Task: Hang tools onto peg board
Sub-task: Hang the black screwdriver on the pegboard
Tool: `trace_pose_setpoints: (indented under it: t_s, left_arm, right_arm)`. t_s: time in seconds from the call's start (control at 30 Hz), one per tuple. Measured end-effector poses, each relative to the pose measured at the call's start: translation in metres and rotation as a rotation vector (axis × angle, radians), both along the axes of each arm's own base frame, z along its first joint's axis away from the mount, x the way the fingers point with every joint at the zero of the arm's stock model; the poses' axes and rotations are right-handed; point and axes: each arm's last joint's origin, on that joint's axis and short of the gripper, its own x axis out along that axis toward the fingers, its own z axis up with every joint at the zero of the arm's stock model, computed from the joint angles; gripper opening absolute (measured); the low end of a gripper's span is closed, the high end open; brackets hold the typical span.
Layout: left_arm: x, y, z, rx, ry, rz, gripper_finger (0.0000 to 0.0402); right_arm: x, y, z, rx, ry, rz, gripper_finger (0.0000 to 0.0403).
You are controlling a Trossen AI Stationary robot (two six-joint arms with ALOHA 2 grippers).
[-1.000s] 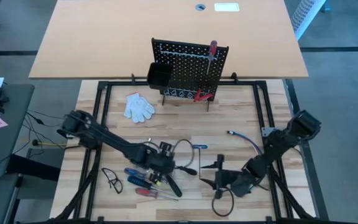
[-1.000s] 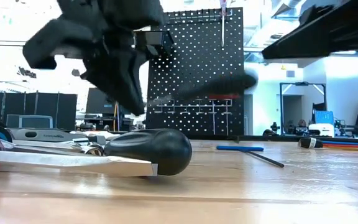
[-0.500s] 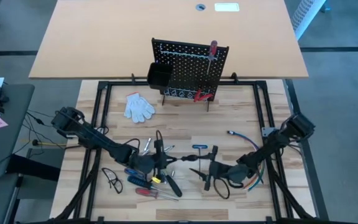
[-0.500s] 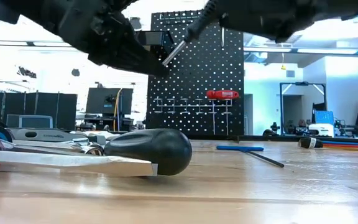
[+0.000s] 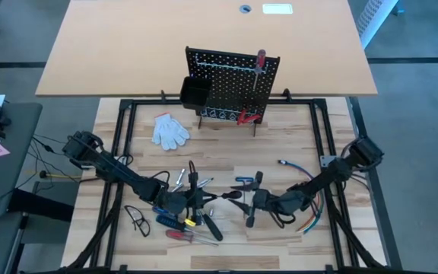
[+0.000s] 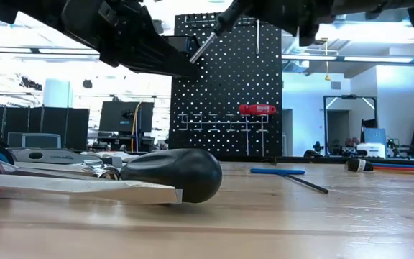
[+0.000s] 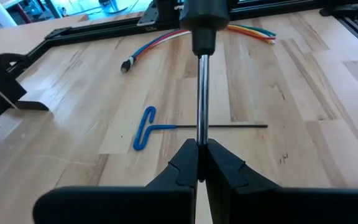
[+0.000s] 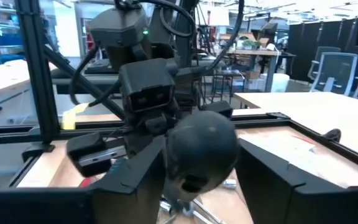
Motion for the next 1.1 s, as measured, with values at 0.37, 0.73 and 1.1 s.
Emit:
trace_pose_setpoints:
  t_s: [0.37,0.73,1.1]
  left_arm:
    - [-0.002,0.002,-0.004,-0.012,0.044,0.032,0.0071]
    - [-0.015,0.013,-0.026,-0.028,0.228,0.212,0.0178]
    - [-0.015,0.013,-0.027,-0.044,0.228,0.217,0.0176]
  right_arm:
    - [-0.007,-0.013,0.028,-0.132,0.036,-0.129,0.0117]
    - [0.013,-0.092,0.099,-0.22,0.373,-0.403,0.0117]
    - [0.041,-0.184,0.104,-0.236,0.534,-0.391,0.0117]
